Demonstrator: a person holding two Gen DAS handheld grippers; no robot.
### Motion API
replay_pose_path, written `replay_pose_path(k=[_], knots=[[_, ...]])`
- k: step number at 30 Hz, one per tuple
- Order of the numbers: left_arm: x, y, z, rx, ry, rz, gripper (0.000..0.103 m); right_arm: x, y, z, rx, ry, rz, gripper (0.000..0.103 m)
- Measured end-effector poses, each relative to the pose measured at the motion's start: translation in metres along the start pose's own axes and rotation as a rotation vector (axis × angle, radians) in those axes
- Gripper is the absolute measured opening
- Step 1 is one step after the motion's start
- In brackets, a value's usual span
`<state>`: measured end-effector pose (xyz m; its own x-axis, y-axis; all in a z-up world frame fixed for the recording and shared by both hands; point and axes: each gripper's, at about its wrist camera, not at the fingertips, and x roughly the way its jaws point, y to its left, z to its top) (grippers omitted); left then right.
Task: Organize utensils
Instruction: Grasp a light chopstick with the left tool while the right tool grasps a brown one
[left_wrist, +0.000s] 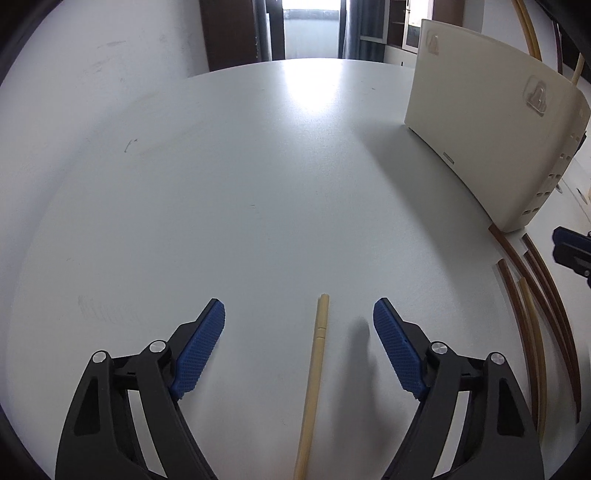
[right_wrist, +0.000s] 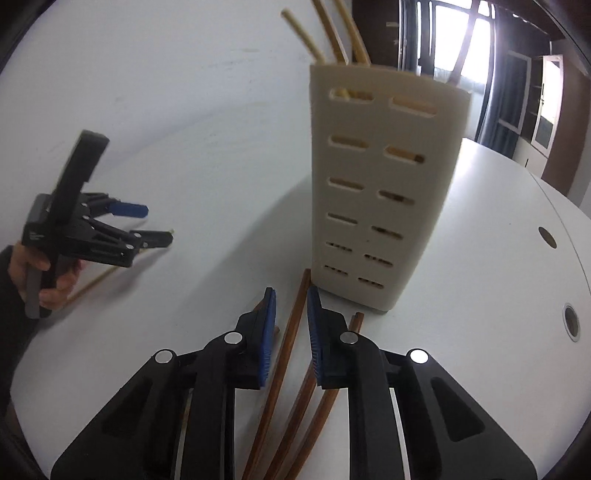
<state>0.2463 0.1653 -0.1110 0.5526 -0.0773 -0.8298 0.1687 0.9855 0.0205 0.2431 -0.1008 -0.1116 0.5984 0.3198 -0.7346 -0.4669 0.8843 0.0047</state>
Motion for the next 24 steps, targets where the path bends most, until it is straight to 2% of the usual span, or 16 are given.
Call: replay_pose_path(k=[4,7,10,12,13,15,17,19,21,22,23,24], knots=[[0.008,0.007,-0.007,-0.013,0.014,-0.041,0.080,0.025,-0.004,0.004,0.022,0.058,-0.010,0.018],[0.013,-0.001,-0.012,0.017,0.007,-0.039,0.080,0.038,-0.005,0.002,0.025,0.094,-0.009,0.018],[0.011,-0.005,-0.013,0.024,0.008,-0.041,0.080,0.041,-0.004,0.004,0.015,0.082,-0.021,0.017],[0.010,-0.007,-0.014,0.025,0.008,-0.040,0.080,0.042,-0.004,0.004,0.025,0.082,-0.019,0.010],[0.010,-0.007,-0.013,0.025,0.007,-0.042,0.078,0.042,-0.004,0.004,0.037,0.081,-0.011,0.010],[0.009,-0.008,-0.011,0.035,0.002,-0.047,0.069,0.041,-0.007,0.002,0.073,0.079,0.011,0.009],[0.006,-0.012,-0.006,0.050,-0.007,-0.056,0.051,0.035,-0.003,-0.008,0.107,0.073,0.030,0.009],[0.005,-0.014,-0.008,0.061,-0.012,-0.061,0.044,0.032,-0.004,-0.008,0.118,0.062,0.043,0.009],[0.003,-0.016,-0.012,0.071,-0.015,-0.064,0.026,0.025,-0.006,-0.008,0.138,0.044,0.077,0.008],[0.002,-0.016,-0.012,0.072,-0.016,-0.060,0.010,0.021,-0.007,-0.008,0.150,0.030,0.099,0.008],[0.001,-0.014,-0.013,0.068,-0.015,-0.056,0.005,0.014,-0.010,-0.008,0.163,0.010,0.112,0.008],[0.005,-0.015,-0.005,0.062,-0.014,-0.068,0.004,0.007,-0.010,-0.007,0.177,-0.018,0.129,0.008]])
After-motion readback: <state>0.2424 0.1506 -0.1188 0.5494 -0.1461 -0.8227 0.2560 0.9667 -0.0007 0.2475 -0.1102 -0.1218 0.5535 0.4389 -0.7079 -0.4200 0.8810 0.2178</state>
